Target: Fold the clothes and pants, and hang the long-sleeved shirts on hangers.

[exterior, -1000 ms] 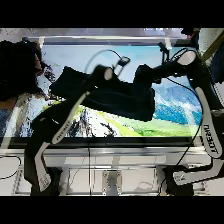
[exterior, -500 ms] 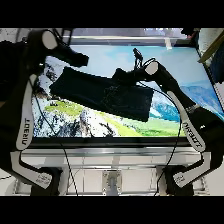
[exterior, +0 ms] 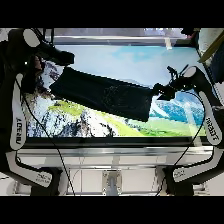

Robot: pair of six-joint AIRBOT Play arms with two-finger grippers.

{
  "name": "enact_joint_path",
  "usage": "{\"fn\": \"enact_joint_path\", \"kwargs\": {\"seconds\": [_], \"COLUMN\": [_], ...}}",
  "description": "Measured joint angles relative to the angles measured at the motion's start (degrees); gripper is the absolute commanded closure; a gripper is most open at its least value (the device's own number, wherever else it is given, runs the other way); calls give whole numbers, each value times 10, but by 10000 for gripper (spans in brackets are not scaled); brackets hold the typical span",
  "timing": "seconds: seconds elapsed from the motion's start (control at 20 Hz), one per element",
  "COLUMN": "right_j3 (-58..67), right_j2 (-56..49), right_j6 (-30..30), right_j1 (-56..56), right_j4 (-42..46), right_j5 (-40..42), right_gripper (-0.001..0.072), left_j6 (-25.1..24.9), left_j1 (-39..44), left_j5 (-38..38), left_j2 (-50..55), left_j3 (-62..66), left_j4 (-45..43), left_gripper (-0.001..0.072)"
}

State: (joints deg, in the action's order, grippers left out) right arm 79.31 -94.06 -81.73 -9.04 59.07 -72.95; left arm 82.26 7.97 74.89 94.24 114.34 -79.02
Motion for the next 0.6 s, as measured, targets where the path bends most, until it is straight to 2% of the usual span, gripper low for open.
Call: {"fn": "enact_joint_path", "kwargs": {"seconds": [0.25, 0.55, 0.6], "right_j3": [-75, -93, -94], "right_j2": [-30, -86, -92], "right_j6": [89, 151, 157], "right_j1": [-69, -35, -22], "right_j4": [-127, -231, -248], "right_j5": [30, 59, 61], "right_gripper": [27, 37, 158], "left_j6": [0, 9, 9], "left_j1": [0, 0, 0], "left_j5": [6, 9, 9], "left_j2": [4, 5, 4], "left_j3": [-2, -2, -2], "left_j4": [0, 0, 0], "left_gripper": [691, 690, 691]}}
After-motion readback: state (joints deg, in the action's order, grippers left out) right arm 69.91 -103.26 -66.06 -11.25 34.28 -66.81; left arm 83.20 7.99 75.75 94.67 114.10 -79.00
